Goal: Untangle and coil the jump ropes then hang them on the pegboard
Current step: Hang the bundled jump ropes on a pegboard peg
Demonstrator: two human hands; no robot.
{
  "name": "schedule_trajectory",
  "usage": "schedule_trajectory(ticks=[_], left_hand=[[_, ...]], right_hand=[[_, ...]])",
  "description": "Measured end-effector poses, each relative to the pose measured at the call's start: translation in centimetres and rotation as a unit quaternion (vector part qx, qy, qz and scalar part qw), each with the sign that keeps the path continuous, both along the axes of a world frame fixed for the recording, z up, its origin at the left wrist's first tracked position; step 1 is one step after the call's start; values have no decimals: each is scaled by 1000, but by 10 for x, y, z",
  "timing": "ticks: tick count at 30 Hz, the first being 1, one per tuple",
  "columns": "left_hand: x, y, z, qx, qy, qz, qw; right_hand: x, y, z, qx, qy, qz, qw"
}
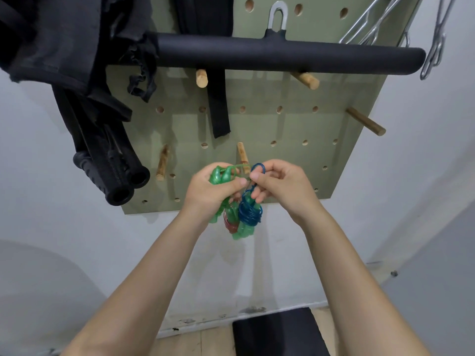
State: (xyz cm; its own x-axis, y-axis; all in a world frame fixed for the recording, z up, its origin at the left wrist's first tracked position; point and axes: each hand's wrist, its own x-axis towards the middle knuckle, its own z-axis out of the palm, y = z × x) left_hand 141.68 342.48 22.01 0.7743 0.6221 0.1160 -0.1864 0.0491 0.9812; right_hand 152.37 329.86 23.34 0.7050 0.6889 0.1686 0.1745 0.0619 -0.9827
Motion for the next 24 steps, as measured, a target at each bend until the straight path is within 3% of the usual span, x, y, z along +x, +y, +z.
schedule_trajectory(ticks=[12, 16, 24], left_hand=[[3, 6, -15, -71, -44, -26, 996], [3, 8, -15, -61, -42, -7, 997], [12, -10, -10, -59, -73, 62, 994]], right_hand=[[7, 1, 2, -37, -61, 113, 991], [9, 3, 0, -15, -40, 93, 995], [12, 6, -3, 35, -27, -50, 998]])
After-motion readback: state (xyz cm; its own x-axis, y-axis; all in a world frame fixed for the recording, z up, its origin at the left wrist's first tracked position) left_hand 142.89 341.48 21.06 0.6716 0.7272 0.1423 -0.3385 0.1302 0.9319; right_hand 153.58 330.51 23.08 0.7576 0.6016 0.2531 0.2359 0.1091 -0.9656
